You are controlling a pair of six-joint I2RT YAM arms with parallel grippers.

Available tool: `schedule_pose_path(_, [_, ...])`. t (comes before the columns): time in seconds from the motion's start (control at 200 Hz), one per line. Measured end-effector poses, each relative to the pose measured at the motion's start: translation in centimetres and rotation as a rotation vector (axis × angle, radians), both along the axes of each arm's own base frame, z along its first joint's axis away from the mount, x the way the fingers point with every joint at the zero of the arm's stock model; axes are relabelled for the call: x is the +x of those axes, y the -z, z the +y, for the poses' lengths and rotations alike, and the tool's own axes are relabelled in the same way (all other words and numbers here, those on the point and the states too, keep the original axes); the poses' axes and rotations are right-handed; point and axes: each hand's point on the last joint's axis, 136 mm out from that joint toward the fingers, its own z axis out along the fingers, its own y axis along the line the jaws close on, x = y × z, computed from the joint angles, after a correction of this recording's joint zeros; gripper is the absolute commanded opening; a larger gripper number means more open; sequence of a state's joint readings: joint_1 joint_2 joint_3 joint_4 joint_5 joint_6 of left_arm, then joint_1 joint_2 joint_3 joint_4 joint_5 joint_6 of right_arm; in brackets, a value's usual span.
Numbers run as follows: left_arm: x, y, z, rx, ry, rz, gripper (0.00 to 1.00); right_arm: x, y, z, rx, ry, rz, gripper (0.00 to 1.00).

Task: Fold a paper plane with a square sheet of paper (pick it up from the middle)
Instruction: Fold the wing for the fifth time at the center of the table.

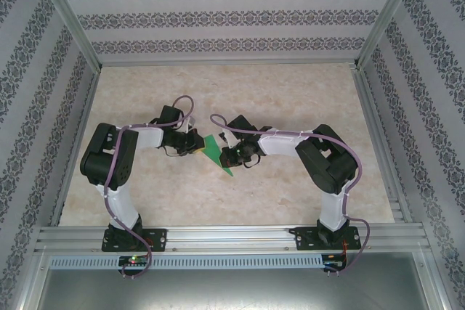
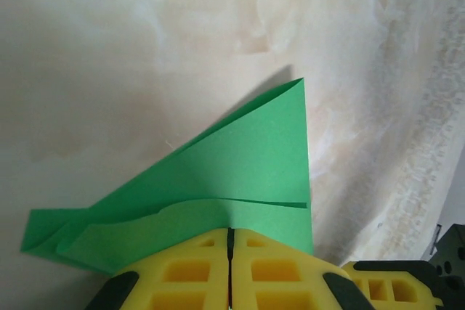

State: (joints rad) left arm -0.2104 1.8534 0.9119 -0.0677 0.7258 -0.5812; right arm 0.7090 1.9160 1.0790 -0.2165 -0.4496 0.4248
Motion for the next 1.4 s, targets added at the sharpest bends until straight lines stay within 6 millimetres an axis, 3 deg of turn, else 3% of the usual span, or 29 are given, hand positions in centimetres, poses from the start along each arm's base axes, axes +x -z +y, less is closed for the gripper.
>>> schedule_pose_path(0.29, [2.1, 0.0, 3.5, -0.014, -0.084, -0.007, 0.09, 0.0, 0.0, 0.0, 0.000, -0.005, -0.004, 0.00])
schedule_pose_path(0.604, [3.2, -0.2, 5.6, 0.027, -0.140, -0.026, 0.10, 0.0, -0.1, 0.1, 0.005, -0.006, -0.005, 0.00])
schedule_pose_path(0.804, [3.1, -2.7, 7.9, 0.079, -0.227, -0.122, 0.10, 0.1, -0.3, 0.2, 0.008, 0.004, -0.003, 0.00])
schedule_pose_path(0.944, [2.5, -4.8, 6.6, 0.044, -0.215, -0.205, 0.10, 0.3, -0.4, 0.3, 0.012, 0.026, 0.003, 0.00])
schedule_pose_path(1.084, [1.6, -5.2, 3.0, -0.012, -0.126, -0.220, 0.09, 0.9, -0.6, 0.4, 0.009, 0.040, -0.010, 0.00])
schedule_pose_path(1.244, [0.2, -3.8, -1.4, -0.042, -0.001, -0.174, 0.07, 2.2, -0.6, 1.2, 0.009, 0.046, -0.029, 0.00])
schedule_pose_path(1.399, [-0.2, -1.9, -2.5, -0.030, 0.028, -0.128, 0.05, 2.5, -0.8, 1.4, 0.014, 0.047, -0.041, 0.00])
